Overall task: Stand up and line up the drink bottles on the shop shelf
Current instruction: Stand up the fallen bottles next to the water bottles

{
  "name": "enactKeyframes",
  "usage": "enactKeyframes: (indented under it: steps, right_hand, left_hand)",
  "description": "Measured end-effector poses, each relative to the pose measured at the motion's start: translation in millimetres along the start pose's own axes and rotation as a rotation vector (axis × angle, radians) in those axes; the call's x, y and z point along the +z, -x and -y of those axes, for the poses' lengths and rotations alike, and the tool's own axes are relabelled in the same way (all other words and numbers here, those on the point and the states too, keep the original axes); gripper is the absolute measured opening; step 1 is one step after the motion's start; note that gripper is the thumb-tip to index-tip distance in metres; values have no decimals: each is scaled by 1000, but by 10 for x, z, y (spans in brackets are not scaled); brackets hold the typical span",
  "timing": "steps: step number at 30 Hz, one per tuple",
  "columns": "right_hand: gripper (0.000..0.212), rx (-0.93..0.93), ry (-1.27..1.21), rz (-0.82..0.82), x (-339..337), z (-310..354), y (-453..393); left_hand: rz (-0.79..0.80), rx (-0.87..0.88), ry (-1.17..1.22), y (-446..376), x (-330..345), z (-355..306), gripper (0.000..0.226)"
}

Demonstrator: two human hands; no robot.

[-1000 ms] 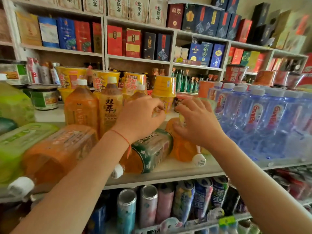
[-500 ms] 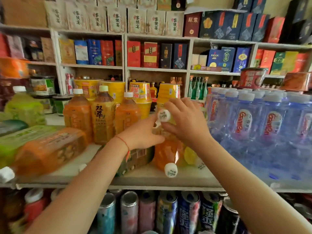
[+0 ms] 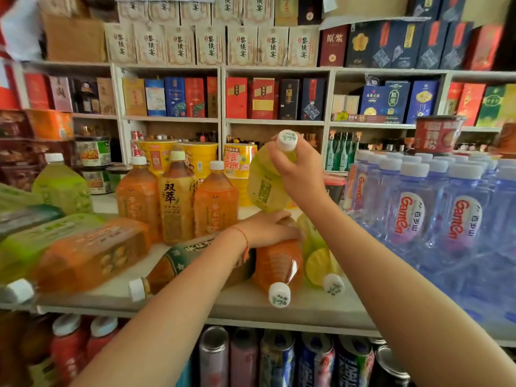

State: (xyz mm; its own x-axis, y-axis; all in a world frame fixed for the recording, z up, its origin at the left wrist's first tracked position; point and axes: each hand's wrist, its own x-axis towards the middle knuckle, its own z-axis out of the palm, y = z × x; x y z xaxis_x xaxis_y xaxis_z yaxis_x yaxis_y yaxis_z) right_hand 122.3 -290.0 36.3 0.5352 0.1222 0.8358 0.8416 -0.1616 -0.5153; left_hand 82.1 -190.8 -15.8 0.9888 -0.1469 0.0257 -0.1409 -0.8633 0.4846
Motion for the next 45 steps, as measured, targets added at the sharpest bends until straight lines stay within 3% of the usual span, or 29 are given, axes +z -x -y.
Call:
enactKeyframes:
  steps: [7, 9, 13, 15, 19, 21, 25, 29, 32, 35, 40, 43, 45]
  right_hand:
    - [26, 193, -7, -19, 23, -284, -81]
    - [28, 251, 30, 40, 101, -373, -57]
    - [25, 369, 66, 139, 222, -503, -66]
    - [23, 442, 57, 242, 272, -520, -99]
    - [33, 482, 235, 463, 379, -393, -191]
    - [34, 473, 365, 526, 346, -341, -198]
    - [61, 439, 528, 571, 87, -284, -37]
    - [31, 271, 406, 564, -261, -96, 327]
    - [21, 187, 342, 595, -399, -30, 685]
    - [24, 152, 299, 524, -408, -37, 916]
    - [43, 197, 160, 368, -456, 7, 1044]
    - [42, 262, 0, 331, -492, 65, 1110]
    - [38, 243, -94, 284, -505, 102, 1134]
  left_hand:
    - [-66, -23, -207, 133, -60, -52, 71]
    - [-199, 2, -261, 187, -36, -23, 55]
    - [-633, 75, -342, 313, -38, 152, 36]
    - [-609, 47, -369, 334, -83, 287, 37]
    - [-380, -29, -440, 364, -126, 458, 60]
    - [-368, 1, -419, 394, -121, 451, 61]
    - [-350, 154, -177, 526, -137, 356, 48]
    - [-166, 418, -5, 809, -66, 297, 49]
    - [-79, 480, -209, 937, 120, 348, 89]
    - [-197, 504, -477, 896, 373, 367, 117]
    - [-601, 762, -475, 724, 678, 436, 57]
    - [-663, 781, -419, 704, 629, 393, 51]
    - [-676, 690, -188, 718, 425, 265, 52]
